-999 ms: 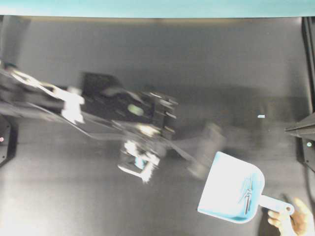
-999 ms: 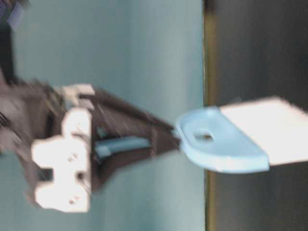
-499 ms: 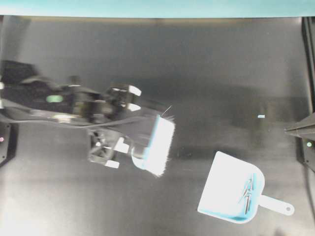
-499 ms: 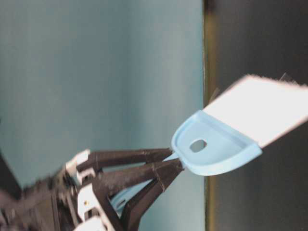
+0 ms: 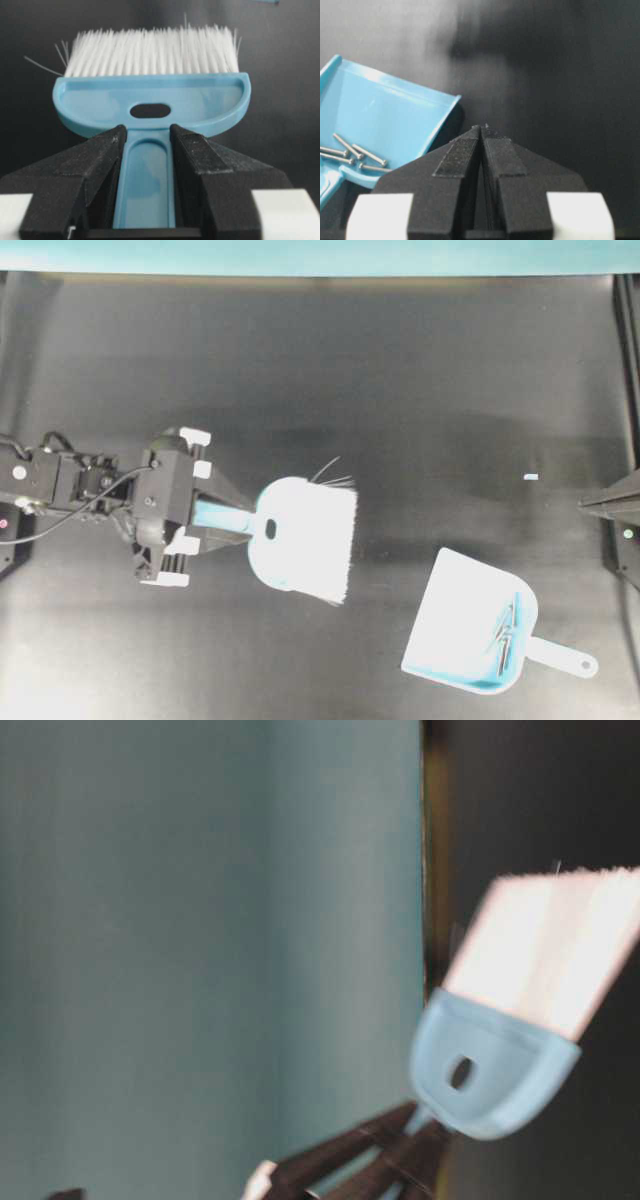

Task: Hold the dustpan with a person, while the left arm uses a hand brush to gather the screws into the dustpan.
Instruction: 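Lower the brush onto the table at its start spot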

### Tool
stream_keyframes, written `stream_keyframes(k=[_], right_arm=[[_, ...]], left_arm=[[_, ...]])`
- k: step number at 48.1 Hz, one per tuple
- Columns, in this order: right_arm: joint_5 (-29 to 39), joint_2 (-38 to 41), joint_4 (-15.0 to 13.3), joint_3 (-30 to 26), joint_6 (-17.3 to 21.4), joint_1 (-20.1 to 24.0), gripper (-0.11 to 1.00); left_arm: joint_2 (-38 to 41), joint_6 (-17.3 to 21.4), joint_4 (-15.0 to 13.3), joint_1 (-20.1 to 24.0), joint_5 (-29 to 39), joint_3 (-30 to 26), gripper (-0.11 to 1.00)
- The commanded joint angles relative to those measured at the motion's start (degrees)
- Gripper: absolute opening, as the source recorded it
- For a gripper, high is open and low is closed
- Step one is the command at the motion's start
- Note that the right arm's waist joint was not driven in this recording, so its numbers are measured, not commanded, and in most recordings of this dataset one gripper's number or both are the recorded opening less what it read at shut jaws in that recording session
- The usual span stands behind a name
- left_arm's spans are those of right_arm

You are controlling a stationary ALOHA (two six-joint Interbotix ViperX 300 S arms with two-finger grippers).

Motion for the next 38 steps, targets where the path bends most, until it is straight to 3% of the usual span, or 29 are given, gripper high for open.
stream_keyframes(k=[1,19,29,38], right_arm=[[-0.3,0.3,-0.1,-0.6,-0.3,0.0,-0.01],[-0.3,0.3,-0.1,-0.6,-0.3,0.0,-0.01],[-0.3,0.3,-0.1,-0.6,-0.2,0.0,-0.01],[-0.3,0.3,-0.1,-0.6,-0.2,0.0,-0.01]], left_arm=[[0.1,-0.4,0.1,-0.2,-0.9,-0.3,0.31],[3.2,-0.9,0.1,0.1,-0.9,0.1,0.31],[5.2,-0.9,0.1,-0.4,-1.1,-0.4,0.81],[5.5,-0.9,0.1,-1.1,-1.2,-0.9,0.80]])
